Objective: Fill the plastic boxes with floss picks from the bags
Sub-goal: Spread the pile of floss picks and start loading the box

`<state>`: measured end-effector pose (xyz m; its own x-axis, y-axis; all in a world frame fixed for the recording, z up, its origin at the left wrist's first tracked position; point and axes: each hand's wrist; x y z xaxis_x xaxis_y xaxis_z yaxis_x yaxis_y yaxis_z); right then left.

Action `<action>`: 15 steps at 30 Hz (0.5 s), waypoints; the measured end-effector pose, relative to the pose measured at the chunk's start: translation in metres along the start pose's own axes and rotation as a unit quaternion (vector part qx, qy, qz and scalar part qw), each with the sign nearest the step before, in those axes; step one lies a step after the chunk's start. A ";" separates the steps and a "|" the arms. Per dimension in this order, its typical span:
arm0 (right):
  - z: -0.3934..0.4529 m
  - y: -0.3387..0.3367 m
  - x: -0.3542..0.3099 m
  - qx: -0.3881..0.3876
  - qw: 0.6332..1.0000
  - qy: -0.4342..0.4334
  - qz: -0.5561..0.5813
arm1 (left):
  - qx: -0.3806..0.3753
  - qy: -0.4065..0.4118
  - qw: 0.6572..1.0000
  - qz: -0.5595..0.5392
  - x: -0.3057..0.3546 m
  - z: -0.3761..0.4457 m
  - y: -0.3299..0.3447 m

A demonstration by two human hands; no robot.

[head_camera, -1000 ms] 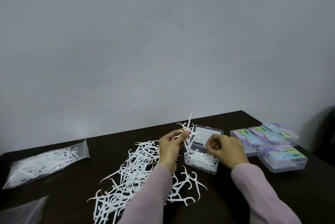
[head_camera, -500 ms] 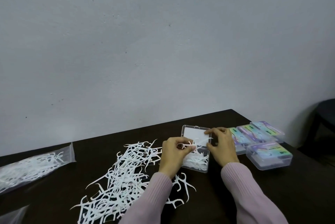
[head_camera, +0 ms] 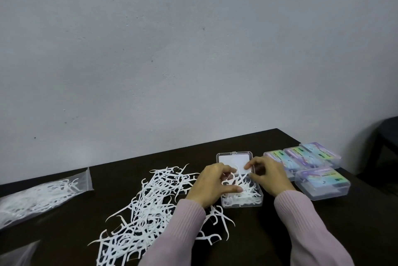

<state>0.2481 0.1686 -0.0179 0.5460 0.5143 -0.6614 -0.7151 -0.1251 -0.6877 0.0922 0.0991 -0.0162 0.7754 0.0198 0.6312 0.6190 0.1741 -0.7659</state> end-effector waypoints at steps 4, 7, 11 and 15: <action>-0.003 -0.007 0.002 -0.031 0.999 -0.002 -0.035 | -0.035 -0.022 0.995 -0.095 -0.001 0.001 0.000; -0.005 -0.007 0.002 -0.050 0.998 0.001 -0.049 | -0.019 -0.030 0.990 -0.135 -0.003 0.002 0.000; -0.006 -0.007 -0.001 -0.071 0.997 0.001 -0.036 | 0.000 -0.034 0.980 -0.194 -0.004 0.001 0.000; -0.005 -0.004 0.001 -0.045 0.998 0.014 -0.034 | 0.017 -0.047 0.964 -0.262 -0.006 0.002 -0.001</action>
<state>0.2539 0.1655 -0.0172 0.6042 0.5002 -0.6202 -0.6353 -0.1674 -0.7539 0.0872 0.1010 -0.0191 0.3414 0.0091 0.9399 0.9169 0.2166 -0.3352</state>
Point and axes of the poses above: each hand's wrist, its own z-axis towards the middle knuckle, its own y-axis out of the palm, x = y × z, and after that the axes turned 9 degrees about -y, right-handed
